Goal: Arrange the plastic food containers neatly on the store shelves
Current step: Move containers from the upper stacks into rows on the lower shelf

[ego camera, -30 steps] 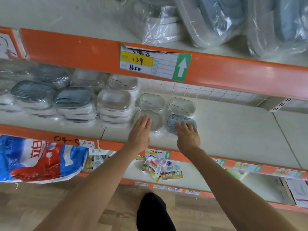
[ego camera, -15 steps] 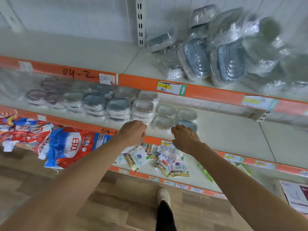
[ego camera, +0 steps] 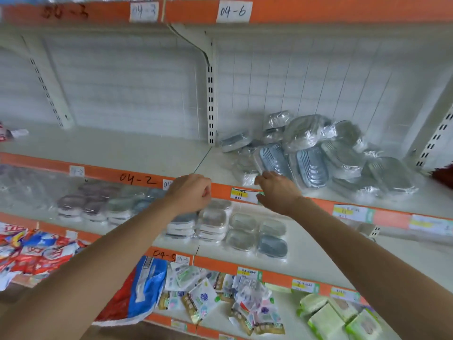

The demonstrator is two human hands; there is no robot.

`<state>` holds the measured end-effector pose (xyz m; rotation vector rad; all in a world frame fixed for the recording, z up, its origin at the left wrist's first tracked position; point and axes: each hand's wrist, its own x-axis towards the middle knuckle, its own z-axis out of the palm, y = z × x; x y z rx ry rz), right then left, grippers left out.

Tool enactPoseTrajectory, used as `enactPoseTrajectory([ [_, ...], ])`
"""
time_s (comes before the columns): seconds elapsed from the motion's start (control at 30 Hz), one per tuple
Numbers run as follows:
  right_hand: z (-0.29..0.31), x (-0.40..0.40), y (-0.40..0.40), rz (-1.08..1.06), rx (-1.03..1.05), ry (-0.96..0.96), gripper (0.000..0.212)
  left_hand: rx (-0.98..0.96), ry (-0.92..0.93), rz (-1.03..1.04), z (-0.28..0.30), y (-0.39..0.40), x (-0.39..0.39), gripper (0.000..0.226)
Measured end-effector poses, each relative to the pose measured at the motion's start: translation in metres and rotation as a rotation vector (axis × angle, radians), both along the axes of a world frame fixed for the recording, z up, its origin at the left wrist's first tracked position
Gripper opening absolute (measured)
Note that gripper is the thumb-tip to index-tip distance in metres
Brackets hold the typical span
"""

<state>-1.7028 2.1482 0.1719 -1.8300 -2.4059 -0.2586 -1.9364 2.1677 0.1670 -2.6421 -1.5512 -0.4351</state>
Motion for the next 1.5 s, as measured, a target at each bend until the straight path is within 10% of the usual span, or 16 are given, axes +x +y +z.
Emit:
enactPoseTrajectory([
  [0.8,0.085,0.024,0.213,-0.250,0.196,-0.067,0.042,-0.030,-0.066,-0.119,0.024,0.252,0.047,0.027],
  [1.1,0.077,0.020,0.238,-0.667,0.109,-0.020,0.052,-0.173,0.107,-0.265,0.008,0.332,0.072,0.063],
  [1.5,0.074,-0.029,0.224,-0.623,0.275,0.093,0.040,-0.193,-0.055,-0.380,-0.014,0.341,0.054,0.104],
])
